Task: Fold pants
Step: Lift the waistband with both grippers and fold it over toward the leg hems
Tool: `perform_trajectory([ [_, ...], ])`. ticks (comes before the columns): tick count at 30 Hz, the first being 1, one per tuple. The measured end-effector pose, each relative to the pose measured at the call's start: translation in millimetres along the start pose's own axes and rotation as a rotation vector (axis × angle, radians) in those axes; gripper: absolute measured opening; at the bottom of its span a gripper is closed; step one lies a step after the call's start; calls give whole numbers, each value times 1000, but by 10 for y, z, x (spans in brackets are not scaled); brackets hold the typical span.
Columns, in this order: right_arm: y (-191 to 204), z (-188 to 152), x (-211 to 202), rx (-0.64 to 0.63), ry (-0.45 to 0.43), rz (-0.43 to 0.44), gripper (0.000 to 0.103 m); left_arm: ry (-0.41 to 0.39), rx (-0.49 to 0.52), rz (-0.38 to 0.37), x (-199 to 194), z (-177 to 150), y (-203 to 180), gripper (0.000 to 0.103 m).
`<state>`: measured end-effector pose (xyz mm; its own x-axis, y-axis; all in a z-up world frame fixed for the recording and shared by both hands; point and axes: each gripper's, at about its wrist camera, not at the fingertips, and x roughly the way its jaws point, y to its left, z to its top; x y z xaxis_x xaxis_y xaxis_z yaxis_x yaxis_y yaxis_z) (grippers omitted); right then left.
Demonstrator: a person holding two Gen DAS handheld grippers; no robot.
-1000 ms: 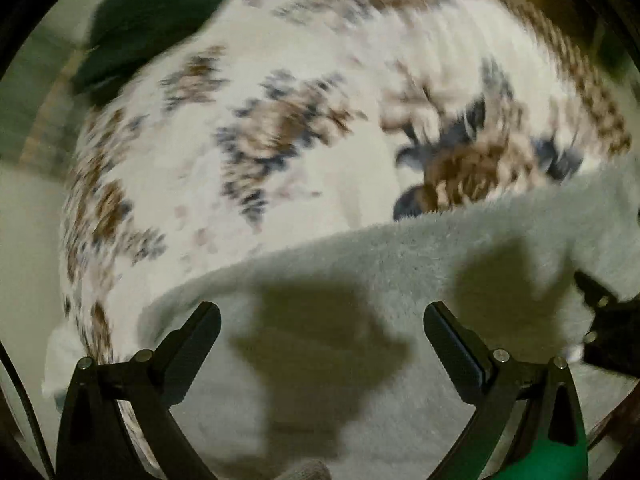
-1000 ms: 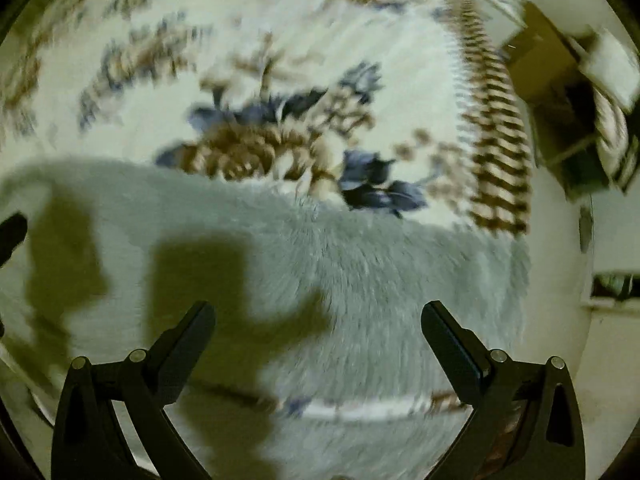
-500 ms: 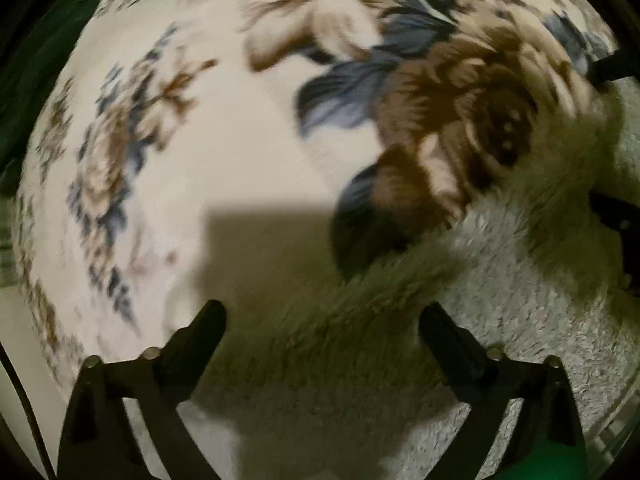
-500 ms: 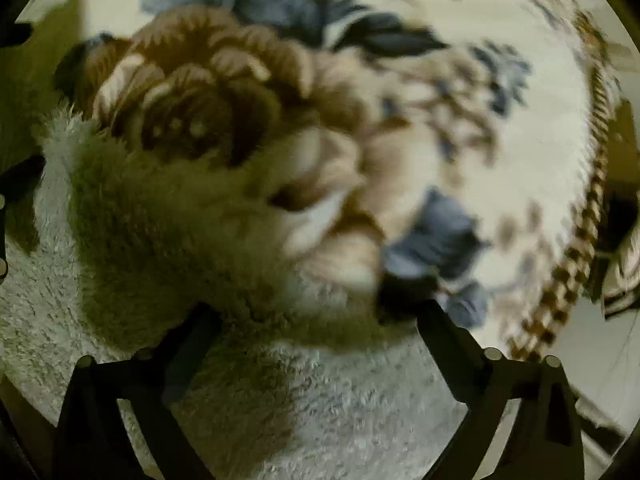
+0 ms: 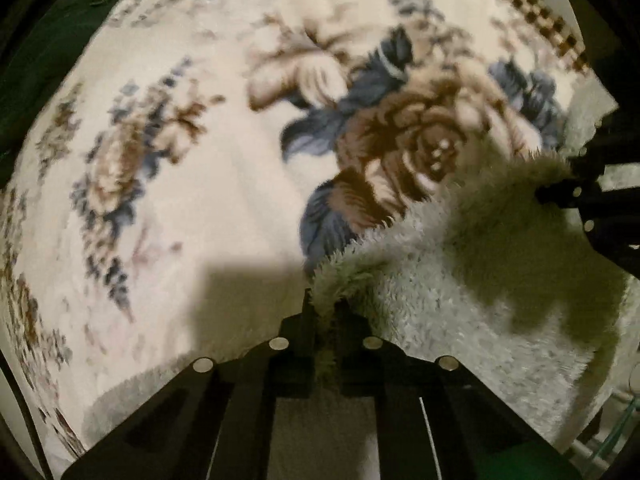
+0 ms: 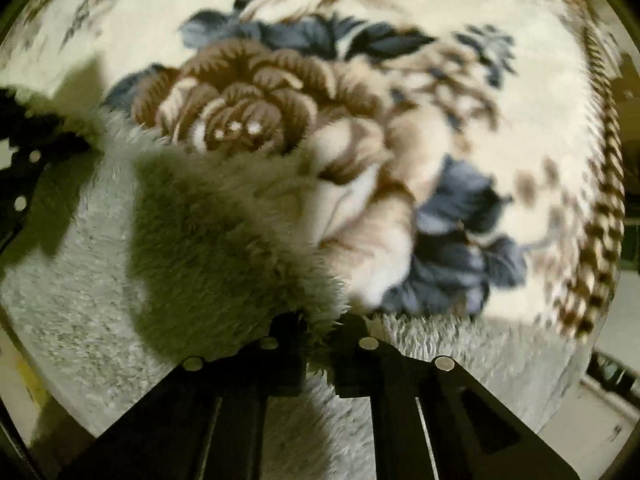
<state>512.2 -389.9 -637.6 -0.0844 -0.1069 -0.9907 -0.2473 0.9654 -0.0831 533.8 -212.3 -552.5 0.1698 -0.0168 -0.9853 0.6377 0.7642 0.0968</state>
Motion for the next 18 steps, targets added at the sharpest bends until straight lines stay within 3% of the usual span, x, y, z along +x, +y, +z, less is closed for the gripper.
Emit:
perform_trajectory([
  [7, -55, -706, -712, 108, -144, -60, 8, -91, -131, -9, -661, -581, -160, 5],
  [10, 195, -883, -987, 98, -207, -118, 8, -112, -211, -22, -929, -944, -232, 5],
  [15, 858, -1648, -1380, 131, -277, -127, 8, -51, -407, -123, -1120, -1767, -467, 4],
  [18, 1214, -2086, -1178, 114, -234, -135, 8, 43, -480, -174, -1023, -2342, -769, 4],
])
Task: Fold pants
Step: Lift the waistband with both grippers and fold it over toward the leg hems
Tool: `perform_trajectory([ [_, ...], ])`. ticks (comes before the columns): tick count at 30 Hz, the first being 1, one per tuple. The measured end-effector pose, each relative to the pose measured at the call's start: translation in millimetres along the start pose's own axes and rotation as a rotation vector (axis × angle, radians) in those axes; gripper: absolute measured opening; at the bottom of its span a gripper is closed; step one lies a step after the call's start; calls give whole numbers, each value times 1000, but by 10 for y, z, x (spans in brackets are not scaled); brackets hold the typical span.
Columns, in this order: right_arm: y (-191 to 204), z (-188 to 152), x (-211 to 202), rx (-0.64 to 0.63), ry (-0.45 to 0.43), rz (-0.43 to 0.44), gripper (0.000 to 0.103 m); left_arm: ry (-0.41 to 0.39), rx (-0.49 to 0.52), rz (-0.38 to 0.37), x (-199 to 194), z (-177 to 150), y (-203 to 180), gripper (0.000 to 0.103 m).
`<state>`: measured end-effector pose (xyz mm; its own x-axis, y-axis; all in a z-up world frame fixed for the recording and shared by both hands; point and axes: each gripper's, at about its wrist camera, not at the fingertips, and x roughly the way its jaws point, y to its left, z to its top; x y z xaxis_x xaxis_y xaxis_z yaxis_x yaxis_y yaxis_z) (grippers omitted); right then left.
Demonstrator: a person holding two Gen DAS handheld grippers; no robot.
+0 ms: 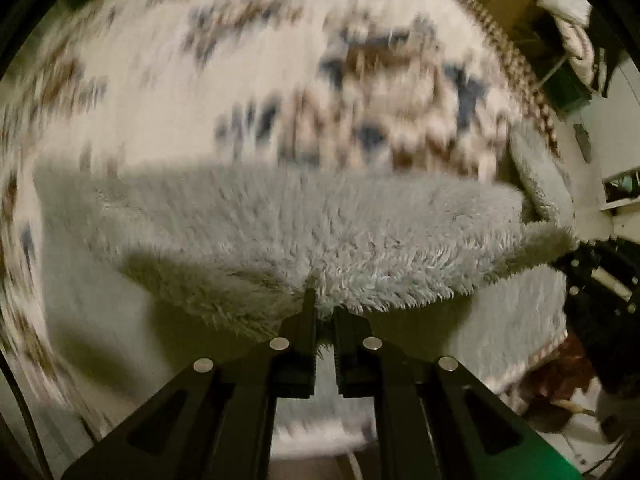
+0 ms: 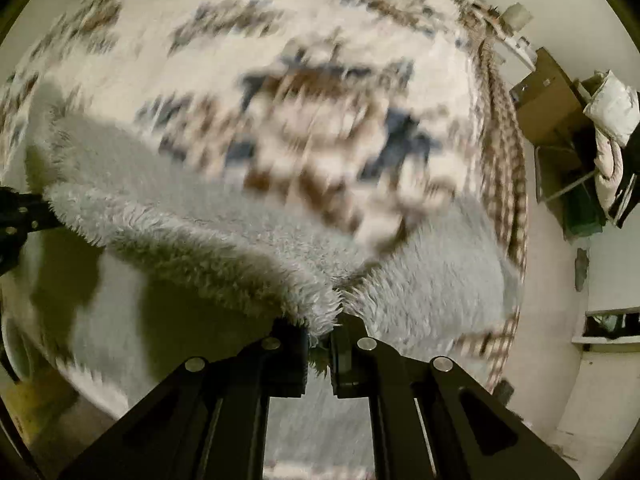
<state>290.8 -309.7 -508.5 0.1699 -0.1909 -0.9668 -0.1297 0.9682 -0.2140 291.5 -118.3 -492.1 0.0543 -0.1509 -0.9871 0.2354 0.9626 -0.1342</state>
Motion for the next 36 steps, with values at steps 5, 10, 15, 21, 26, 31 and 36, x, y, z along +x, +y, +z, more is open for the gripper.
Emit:
perform_trajectory([
  [5, 429, -740, 413, -32, 163, 41, 9, 128, -32, 30, 564, -650, -18, 5],
  [10, 599, -1050, 814, -44, 280, 82, 30, 148, -46, 81, 760, -732, -75, 16],
  [15, 340, -1002, 572, 79, 281, 211, 92, 45, -67, 156, 318, -573, -138, 78],
  [21, -418, -755, 274, 342, 201, 218, 92, -34, -76, 198, 146, -231, -234, 80],
  [26, -1022, -347, 673, 495, 180, 144, 92, -75, -43, 242, 243, 10, -261, 80],
  [31, -1352, -121, 1114, 579, 176, 109, 92, -99, 7, 282, 357, 210, -400, 80],
  [36, -1402, -16, 1423, 608, 199, 105, 91, -105, 44, 299, 424, 307, -520, 80],
])
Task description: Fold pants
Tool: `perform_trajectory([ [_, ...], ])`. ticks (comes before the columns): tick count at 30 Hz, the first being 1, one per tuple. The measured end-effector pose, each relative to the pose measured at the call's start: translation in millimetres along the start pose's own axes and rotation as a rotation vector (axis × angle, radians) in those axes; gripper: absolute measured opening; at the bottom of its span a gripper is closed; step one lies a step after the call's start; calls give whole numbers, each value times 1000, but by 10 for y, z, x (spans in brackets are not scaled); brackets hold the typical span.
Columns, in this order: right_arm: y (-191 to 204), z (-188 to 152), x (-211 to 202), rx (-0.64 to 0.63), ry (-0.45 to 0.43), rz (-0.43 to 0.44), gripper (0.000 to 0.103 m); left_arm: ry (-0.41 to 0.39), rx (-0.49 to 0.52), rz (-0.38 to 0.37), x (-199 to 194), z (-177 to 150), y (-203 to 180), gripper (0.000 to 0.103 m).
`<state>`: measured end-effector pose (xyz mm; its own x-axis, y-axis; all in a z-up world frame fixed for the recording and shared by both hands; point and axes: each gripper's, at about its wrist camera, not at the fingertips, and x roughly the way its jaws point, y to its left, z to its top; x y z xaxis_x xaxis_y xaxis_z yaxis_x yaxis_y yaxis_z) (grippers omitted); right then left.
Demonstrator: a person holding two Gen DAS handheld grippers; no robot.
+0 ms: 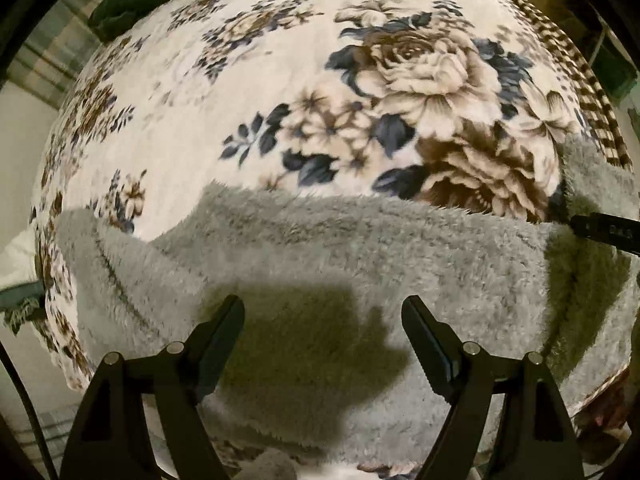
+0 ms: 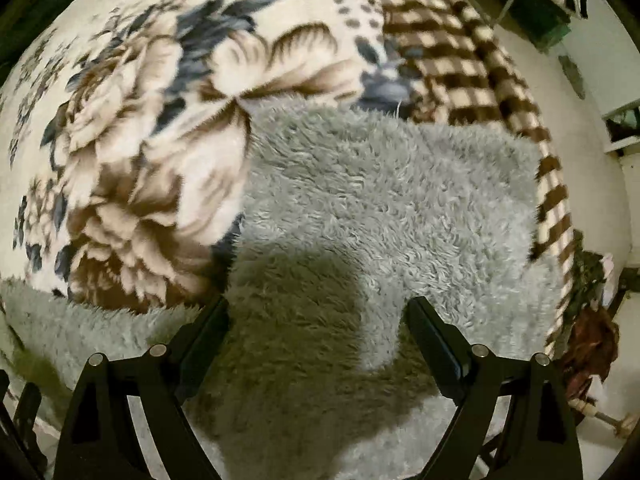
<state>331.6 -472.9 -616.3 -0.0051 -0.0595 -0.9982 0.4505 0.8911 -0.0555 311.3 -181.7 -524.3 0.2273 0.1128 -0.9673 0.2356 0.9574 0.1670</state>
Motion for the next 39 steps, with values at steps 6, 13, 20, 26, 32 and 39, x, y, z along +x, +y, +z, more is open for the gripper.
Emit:
perform_trajectory([
  [6, -153, -137, -23, 26, -45, 1, 21, 10, 28, -2, 2, -1, -131, 80],
  [13, -1123, -851, -443, 346, -78, 42, 14, 20, 28, -41, 1, -31, -204, 97],
  [20, -1926, -1788, 208, 636, 183, 63, 21, 84, 30, -72, 191, -147, -293, 100],
  [26, -1842, -2004, 263, 675, 196, 120, 69, 91, 46, -61, 224, -215, -288, 100],
  [32, -1379, -1690, -98, 479, 98, 75, 82, 91, 32, -54, 235, -189, -193, 100],
  [39, -508, -1254, -365, 261, 49, 104, 91, 68, -30, -41, 182, -100, 169, 100],
])
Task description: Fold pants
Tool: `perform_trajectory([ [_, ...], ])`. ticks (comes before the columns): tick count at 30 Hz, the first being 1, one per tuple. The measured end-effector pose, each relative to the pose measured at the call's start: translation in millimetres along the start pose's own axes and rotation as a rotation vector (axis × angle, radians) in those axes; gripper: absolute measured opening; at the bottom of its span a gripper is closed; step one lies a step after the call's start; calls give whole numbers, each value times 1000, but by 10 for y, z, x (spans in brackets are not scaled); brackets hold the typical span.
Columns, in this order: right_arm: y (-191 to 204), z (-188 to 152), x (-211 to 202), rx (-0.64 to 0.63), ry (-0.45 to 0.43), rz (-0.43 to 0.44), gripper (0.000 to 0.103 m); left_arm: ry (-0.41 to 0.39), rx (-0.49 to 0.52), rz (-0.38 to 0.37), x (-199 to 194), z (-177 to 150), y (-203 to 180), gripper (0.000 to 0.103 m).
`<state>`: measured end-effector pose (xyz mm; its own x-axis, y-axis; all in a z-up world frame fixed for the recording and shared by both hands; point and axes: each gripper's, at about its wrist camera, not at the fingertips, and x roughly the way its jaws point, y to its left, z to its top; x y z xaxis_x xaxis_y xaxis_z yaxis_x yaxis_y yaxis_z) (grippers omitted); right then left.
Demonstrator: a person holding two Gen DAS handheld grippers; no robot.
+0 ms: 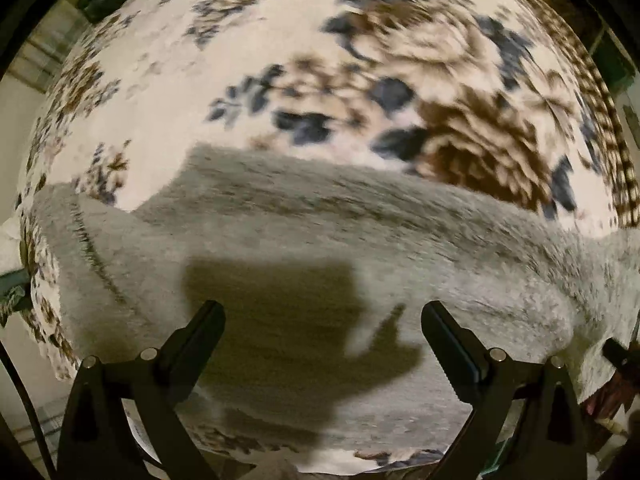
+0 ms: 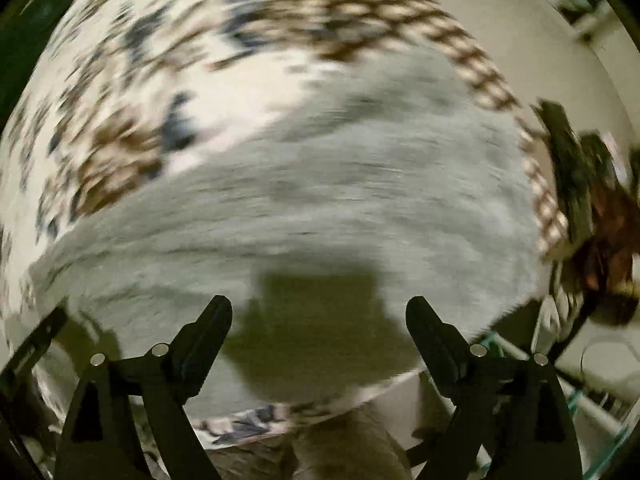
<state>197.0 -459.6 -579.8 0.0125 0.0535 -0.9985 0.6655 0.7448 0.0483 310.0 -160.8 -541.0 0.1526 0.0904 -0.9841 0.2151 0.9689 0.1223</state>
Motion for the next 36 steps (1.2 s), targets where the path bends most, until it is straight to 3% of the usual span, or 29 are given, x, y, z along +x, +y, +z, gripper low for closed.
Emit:
perform_trajectory([
  [4, 757, -147, 99, -117, 27, 57, 91, -5, -111, 31, -28, 48, 618, 100],
  [7, 1364, -302, 265, -191, 58, 75, 91, -8, -198, 97, 5, 36, 1245, 100],
  [15, 2779, -611, 557, -331, 63, 97, 91, 23, -379, 229, 386, -76, 2642, 100],
  [21, 3525, -723, 576, -417, 20, 37, 91, 46, -464, 189, 676, -97, 3156, 100],
  [27, 3925, -779, 664, -421, 10, -24, 91, 35, -485, 83, 853, 2, 3233, 100],
  [28, 3994, -773, 685, -419, 9, -27, 91, 26, -495, 41, 881, 19, 3257, 88],
  [29, 4070, -772, 695, -418, 6, -31, 91, 14, -511, -20, 909, 23, 3289, 53],
  [32, 4137, -793, 659, -423, 2, -39, 91, -7, -565, -128, 892, -37, 3397, 13],
  [36, 3970, -816, 653, -418, 9, -35, 91, -99, -627, -141, 434, -483, 3568, 4],
])
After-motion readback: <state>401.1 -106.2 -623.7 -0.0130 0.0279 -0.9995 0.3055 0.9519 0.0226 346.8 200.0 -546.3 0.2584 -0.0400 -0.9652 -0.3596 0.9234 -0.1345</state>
